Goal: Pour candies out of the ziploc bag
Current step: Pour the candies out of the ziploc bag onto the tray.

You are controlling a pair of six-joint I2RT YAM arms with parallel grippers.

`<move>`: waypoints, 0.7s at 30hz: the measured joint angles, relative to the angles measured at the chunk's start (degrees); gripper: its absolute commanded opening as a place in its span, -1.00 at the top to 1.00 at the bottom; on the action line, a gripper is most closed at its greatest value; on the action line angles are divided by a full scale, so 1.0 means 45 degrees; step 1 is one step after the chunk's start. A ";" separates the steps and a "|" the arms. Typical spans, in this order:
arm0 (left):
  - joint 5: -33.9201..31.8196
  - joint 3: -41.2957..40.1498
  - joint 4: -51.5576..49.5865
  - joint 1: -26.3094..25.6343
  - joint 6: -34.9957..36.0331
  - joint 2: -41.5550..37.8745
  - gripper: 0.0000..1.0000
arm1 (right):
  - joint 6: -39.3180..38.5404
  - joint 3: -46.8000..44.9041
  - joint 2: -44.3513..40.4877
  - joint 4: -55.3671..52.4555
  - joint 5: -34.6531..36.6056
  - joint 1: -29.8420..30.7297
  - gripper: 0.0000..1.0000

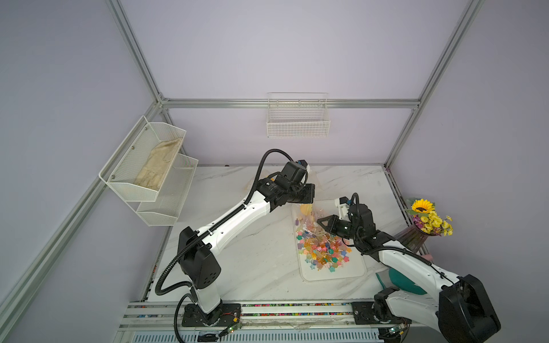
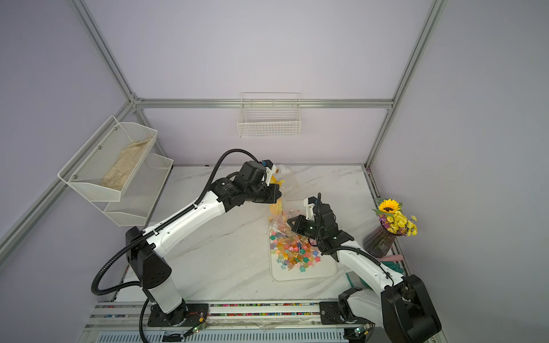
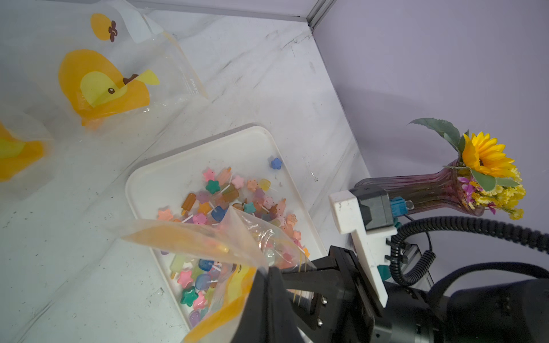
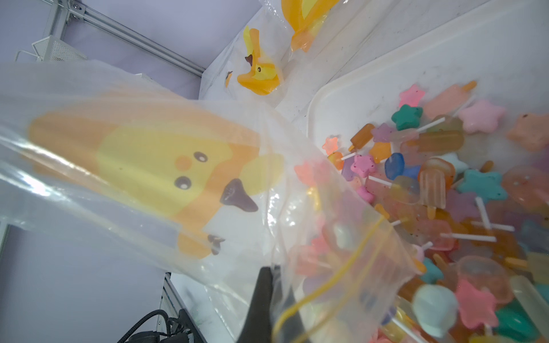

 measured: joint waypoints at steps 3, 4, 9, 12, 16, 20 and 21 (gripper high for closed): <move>-0.0092 0.0039 -0.0005 0.0000 0.0175 0.0000 1.00 | -0.0019 0.0083 0.0034 -0.0029 0.0000 0.0000 1.00; -0.0112 0.0073 -0.0029 0.0000 0.0194 0.0000 1.00 | -0.0029 0.0087 0.0044 -0.0029 0.0000 0.0000 1.00; -0.0117 0.0296 -0.0321 0.0000 0.0374 0.0000 1.00 | -0.0058 0.0199 0.0214 0.0010 -0.0005 0.0000 1.00; -0.0107 0.0593 -0.0699 0.0000 0.0568 0.0005 1.00 | -0.0131 0.0306 0.0359 0.0087 -0.0015 0.0000 1.00; -0.0097 0.1073 -0.1069 0.0010 0.0855 0.0102 1.00 | -0.0199 0.0457 0.0491 0.0325 -0.0019 -0.0005 0.96; -0.0073 0.1239 -0.1219 0.0049 0.1059 0.0194 1.00 | -0.0272 0.0554 0.0665 0.0379 -0.0024 -0.0019 0.95; -0.0063 0.1239 -0.1248 0.0073 0.1083 0.0209 1.00 | -0.0277 0.0554 0.0695 0.0379 -0.0024 -0.0019 0.95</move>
